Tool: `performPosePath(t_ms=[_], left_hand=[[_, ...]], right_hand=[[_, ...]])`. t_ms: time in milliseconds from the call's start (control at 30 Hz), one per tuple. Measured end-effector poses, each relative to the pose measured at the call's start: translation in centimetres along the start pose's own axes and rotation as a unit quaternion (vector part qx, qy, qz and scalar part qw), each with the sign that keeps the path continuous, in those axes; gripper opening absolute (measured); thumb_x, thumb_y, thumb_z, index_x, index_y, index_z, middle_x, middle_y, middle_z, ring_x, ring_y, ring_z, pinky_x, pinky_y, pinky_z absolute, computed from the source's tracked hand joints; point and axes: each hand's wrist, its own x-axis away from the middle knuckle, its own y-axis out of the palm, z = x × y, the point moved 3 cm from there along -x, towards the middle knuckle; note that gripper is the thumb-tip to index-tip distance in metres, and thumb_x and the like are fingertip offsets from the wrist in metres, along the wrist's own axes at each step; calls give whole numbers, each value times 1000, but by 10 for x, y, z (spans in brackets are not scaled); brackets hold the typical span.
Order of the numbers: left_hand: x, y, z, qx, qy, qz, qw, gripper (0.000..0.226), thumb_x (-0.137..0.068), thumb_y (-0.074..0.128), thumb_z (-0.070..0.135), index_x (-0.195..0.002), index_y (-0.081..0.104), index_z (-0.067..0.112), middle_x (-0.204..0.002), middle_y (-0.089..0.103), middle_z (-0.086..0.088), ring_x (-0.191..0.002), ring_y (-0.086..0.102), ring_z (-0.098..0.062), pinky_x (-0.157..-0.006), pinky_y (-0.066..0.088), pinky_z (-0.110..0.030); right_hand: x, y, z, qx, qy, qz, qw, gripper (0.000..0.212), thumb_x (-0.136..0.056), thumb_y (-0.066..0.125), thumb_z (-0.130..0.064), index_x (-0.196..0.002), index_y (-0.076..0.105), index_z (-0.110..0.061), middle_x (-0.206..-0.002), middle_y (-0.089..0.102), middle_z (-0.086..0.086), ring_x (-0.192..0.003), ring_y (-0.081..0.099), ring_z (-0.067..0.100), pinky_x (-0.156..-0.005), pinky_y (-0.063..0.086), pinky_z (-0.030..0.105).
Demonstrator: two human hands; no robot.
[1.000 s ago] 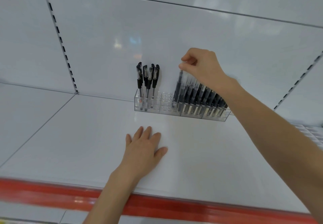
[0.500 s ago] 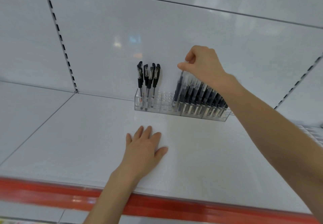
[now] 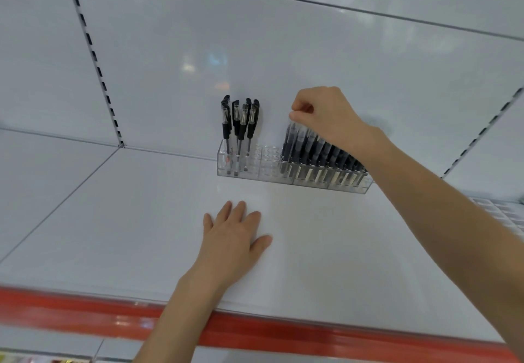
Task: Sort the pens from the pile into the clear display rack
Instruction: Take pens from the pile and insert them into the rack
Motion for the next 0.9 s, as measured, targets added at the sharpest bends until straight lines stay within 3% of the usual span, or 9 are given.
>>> performPosePath(t_ms=[267, 400, 467, 500, 567, 633, 733, 900], left_hand=[[0, 0, 0, 7, 0, 2, 1000, 54, -94, 32, 51, -141, 28, 27, -157, 12, -2, -145, 3, -24, -114, 10, -49], [1, -1, 0, 13, 1, 4, 1000, 54, -94, 33, 51, -141, 29, 27, -157, 13, -2, -145, 3, -25, -114, 10, -49], [1, -2, 1, 15, 1, 6, 1000, 53, -94, 34, 51, -140, 31, 26, -156, 14, -2, -145, 4, -24, -114, 10, -49], [1, -2, 1, 18, 1, 7, 1000, 53, -93, 35, 50, -140, 32, 25, -156, 15, -2, -145, 5, -24, -114, 11, -48], [3, -5, 2, 30, 0, 10, 1000, 51, -93, 37, 49, -137, 37, 23, -155, 19, -2, -144, 7, -23, -114, 11, -47], [4, -10, 2, 40, -1, 13, 999, 49, -94, 40, 45, -134, 42, 18, -150, 29, -3, -143, 16, -23, -113, 16, -45], [12, -25, 0, 67, 11, 60, 996, 46, -94, 45, 39, -131, 47, 13, -136, 47, -8, -126, 43, -25, -106, 32, -38], [53, -51, -16, 73, 3, 160, 984, 57, -88, 41, 49, -126, 55, 10, -127, 58, -10, -114, 57, -29, -96, 39, -36]], right_hand=[[0, 13, 7, 73, 8, 33, 997, 19, -89, 52, -19, -90, 67, -7, -92, 65, 9, -91, 55, 22, -77, 44, 32], [15, 11, 5, 61, 12, 33, 998, 27, -92, 47, -17, -98, 66, 2, -99, 68, 18, -97, 57, 29, -87, 43, 40], [34, 2, 1, 4, 33, 43, 999, 30, -95, 46, -20, -115, 61, -4, -121, 62, 11, -115, 52, 24, -101, 34, 27], [47, -4, 0, -39, 53, 51, 996, 31, -95, 47, -21, -121, 58, -9, -127, 59, 5, -120, 49, 19, -101, 29, 20], [76, -11, 2, -105, 103, 61, 987, 30, -92, 52, -24, -120, 59, -15, -122, 60, -2, -113, 52, 12, -91, 29, 7], [107, -9, 7, -127, 142, 31, 981, 28, -90, 56, -27, -116, 61, -18, -112, 62, -7, -104, 54, 8, -82, 32, 6], [150, 9, 10, -136, 191, -38, 971, 35, -88, 57, -33, -121, 57, -22, -121, 56, -11, -111, 47, 2, -89, 30, 14], [178, 23, -3, -188, 221, -24, 957, 39, -87, 56, -35, -125, 53, -25, -125, 49, -16, -110, 38, -3, -92, 29, 17]])
